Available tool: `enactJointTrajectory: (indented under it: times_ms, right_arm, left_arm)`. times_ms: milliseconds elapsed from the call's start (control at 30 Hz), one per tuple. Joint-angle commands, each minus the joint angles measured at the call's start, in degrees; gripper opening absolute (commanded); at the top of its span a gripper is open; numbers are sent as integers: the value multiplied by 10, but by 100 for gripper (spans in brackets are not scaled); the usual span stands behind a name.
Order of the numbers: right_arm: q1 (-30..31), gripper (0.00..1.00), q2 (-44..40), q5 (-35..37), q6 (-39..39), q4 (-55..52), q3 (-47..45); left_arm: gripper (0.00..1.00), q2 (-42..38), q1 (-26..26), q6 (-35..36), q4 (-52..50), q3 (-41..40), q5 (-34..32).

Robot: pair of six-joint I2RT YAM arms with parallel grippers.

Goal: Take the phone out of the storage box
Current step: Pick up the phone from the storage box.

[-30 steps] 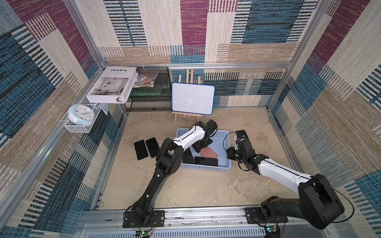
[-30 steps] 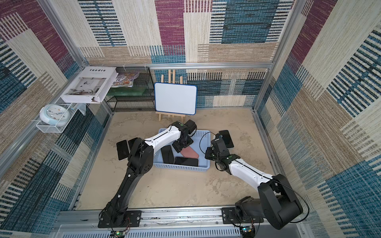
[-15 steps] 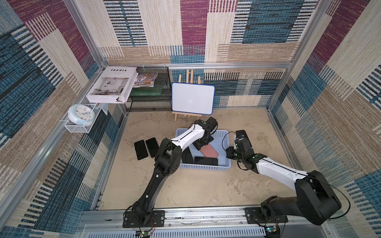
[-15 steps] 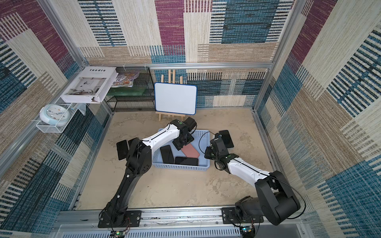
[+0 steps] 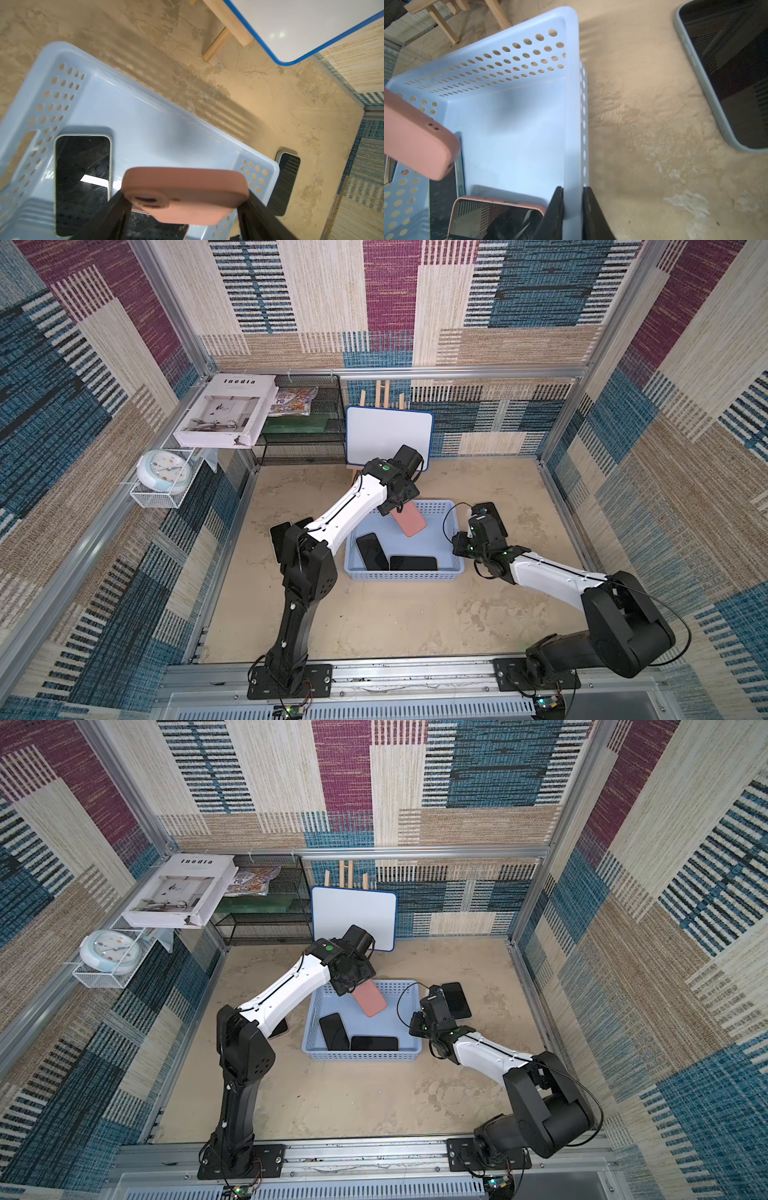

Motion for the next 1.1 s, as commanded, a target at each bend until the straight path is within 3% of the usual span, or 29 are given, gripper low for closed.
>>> enactJointTrajectory:
  times_ms: [0,167,333,433,633,800,1067]
  right_arm:
    - [-2,19,9,13,-7,-4,8]
    - [-2,19,16,19,-24,-14,21]
    - [-3,19,23,17,-35,-19,30]
    - [-4,19,34,11,-40,-21,37]
    - [-4,19,43,6,-45,-21,45]
    - [-5,19,41,4,-51,-25,47]
    - [-13,19,37,5,-55,-28,41]
  left_arm:
    - [60,-39,3,44,1,-15,-37]
    - [62,-117,54,80,1,-79,-24]
    - [62,-214,143,130,19,-193,-13]
    - [61,-235,186,184,9,-217,3]
    - [61,-256,251,255,-12,-283,10]
    - [62,-228,294,290,-13,-318,19]
    - [62,-174,309,311,-1,-327,22]
